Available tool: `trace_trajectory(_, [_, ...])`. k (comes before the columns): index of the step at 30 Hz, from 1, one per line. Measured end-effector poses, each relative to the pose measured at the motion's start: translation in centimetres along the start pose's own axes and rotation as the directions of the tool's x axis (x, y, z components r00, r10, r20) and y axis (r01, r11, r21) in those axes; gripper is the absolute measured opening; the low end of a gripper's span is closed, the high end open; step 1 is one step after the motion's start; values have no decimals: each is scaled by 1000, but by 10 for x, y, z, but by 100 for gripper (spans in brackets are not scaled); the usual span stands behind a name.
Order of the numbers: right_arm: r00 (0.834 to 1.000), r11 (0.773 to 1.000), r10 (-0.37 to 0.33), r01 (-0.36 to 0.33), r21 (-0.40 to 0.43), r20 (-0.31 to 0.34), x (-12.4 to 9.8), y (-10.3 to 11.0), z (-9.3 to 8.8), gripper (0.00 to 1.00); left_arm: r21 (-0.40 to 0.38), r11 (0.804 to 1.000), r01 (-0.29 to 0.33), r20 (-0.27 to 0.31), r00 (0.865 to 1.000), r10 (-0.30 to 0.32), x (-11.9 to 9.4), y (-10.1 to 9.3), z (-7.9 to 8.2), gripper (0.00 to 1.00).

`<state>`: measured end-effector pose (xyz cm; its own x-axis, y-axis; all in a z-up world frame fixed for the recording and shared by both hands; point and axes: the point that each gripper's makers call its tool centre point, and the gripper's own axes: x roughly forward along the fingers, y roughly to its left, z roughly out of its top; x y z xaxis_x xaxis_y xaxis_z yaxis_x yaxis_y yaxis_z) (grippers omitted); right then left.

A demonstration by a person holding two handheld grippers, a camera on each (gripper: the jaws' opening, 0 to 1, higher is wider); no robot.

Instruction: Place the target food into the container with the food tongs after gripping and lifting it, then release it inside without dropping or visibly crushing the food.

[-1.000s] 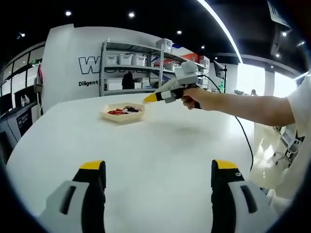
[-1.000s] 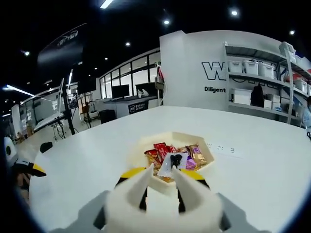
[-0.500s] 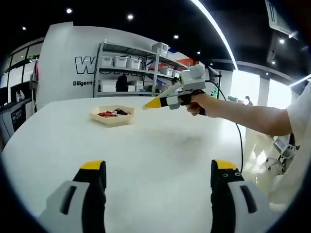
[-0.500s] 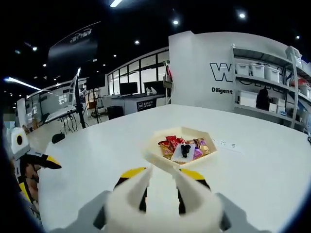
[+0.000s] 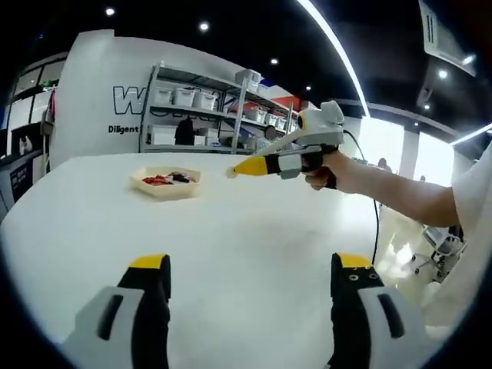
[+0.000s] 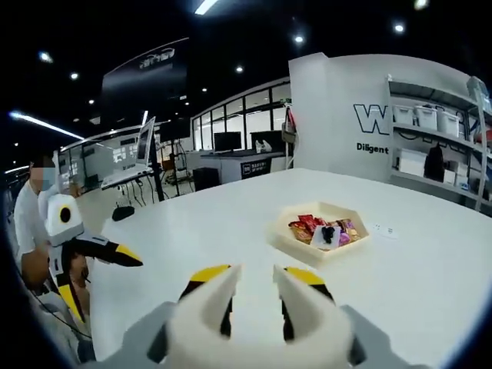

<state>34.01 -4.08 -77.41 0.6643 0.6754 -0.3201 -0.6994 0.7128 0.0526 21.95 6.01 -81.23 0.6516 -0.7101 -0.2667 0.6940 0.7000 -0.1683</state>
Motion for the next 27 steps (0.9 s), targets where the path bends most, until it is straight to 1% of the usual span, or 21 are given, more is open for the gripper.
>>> trace_trajectory(5, [1000, 1000, 26, -26, 6, 14, -8, 13, -5, 18, -9, 1000, 12, 6, 1000, -12, 0, -3, 1, 84])
trace_trajectory(7, [999, 999, 43, -43, 14, 31, -14, 20, -7, 18, -25, 999, 31, 15, 999, -30, -1, -5, 2, 84])
trace_trajectory(8, [998, 998, 60, -61, 30, 29, -15, 24, -8, 18, -33, 999, 39, 22, 999, -38, -1, -6, 3, 83])
trace_trajectory(9, [998, 998, 61, -62, 31, 31, -17, 25, -9, 18, -42, 998, 50, 29, 998, -48, -2, -7, 4, 83])
trace_trajectory(10, [997, 998, 64, -65, 21, 32, -19, 28, -10, 18, -46, 998, 54, 30, 998, -53, -2, -7, 4, 83])
trace_trajectory(11, [996, 996, 84, -85, 12, 29, -21, 33, -11, 18, -51, 996, 75, 36, 997, -73, -2, -10, 4, 83])
trace_trajectory(13, [995, 996, 91, -91, 14, 42, -25, 36, -11, 19, -47, 994, 100, 39, 994, -98, -2, -15, 4, 82])
trace_trajectory(15, [991, 992, 123, -124, 16, 55, -30, 44, -11, 19, -42, 992, 118, 35, 993, -117, -2, -19, 2, 82])
trace_trajectory(16, [991, 992, 123, -124, 20, 57, -31, 46, -12, 19, -39, 992, 123, 33, 992, -122, -1, -20, 1, 82])
trace_trajectory(18, [987, 989, 149, -150, 11, 65, -34, 53, -12, 19, -35, 989, 140, 33, 990, -139, -1, -24, 0, 82])
trace_trajectory(20, [986, 988, 156, -157, 15, 60, -38, 57, -14, 19, -30, 987, 156, 31, 987, -156, -1, -27, 0, 82])
trace_trajectory(23, [979, 981, 191, -192, 9, 75, -43, 67, -15, 19, -23, 978, 209, 54, 977, -208, -1, -36, 5, 79])
trace_trajectory(24, [976, 979, 202, -204, 11, 84, -46, 71, -15, 19, -32, 971, 236, 63, 970, -234, -2, -40, 7, 78])
trace_trajectory(25, [971, 975, 221, -222, 8, 89, -48, 76, -15, 19, -33, 969, 245, 67, 968, -243, -2, -41, 8, 77])
trace_trajectory(26, [965, 970, 242, -244, 1, 104, -50, 82, -14, 19, -28, 963, 268, 78, 961, -266, -2, -44, 10, 75])
trace_trajectory(27, [964, 969, 245, -247, 1, 103, -51, 84, -15, 19, -29, 961, 276, 85, 958, -273, -3, -45, 12, 73])
